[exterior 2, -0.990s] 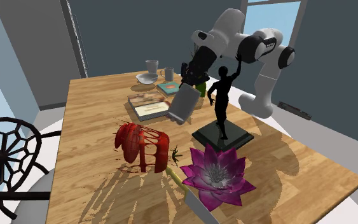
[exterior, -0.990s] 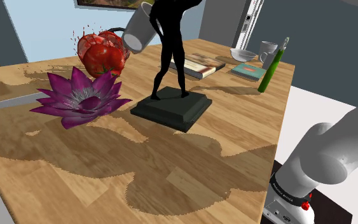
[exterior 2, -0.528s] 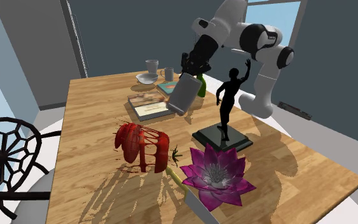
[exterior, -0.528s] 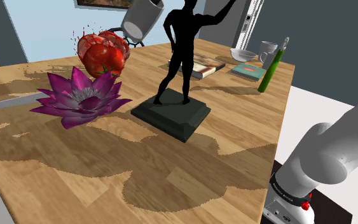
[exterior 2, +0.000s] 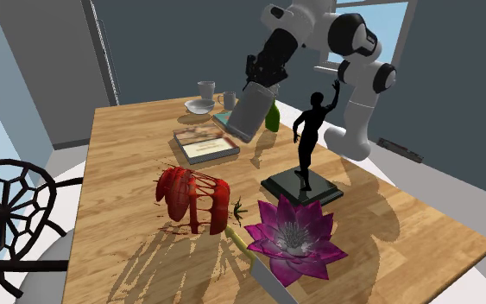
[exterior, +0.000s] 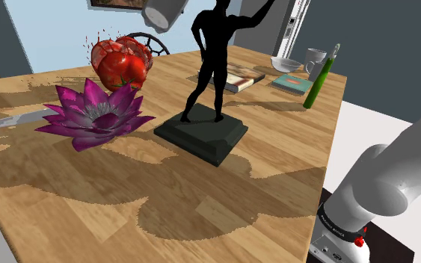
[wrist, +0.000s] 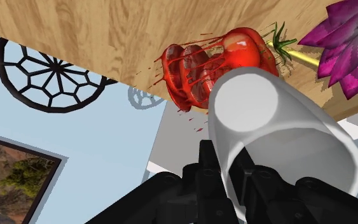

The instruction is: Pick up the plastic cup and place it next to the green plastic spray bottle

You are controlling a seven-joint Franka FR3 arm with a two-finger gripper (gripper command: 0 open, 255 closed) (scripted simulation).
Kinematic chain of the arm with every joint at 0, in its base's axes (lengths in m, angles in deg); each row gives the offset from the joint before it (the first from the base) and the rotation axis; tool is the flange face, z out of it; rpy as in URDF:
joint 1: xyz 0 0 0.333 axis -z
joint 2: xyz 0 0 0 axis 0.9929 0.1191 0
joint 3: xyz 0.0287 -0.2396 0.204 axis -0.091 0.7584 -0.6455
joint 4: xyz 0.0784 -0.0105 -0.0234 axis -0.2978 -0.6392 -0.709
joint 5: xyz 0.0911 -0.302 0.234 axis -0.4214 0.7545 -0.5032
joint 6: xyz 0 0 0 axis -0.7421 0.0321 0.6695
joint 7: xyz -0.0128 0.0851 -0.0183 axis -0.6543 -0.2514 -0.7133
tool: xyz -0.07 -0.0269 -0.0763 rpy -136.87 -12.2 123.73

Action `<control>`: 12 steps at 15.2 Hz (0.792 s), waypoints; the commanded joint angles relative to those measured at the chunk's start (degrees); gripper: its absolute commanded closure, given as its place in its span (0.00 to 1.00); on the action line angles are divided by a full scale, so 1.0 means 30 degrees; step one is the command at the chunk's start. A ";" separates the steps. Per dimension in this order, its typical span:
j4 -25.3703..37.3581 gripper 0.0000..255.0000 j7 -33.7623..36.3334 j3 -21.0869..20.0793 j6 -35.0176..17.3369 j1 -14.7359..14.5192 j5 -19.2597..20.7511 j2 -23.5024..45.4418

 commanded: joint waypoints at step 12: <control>0.6560 1.00 0.0437 -0.0679 0.4083 -0.0072 0.1213 0.2651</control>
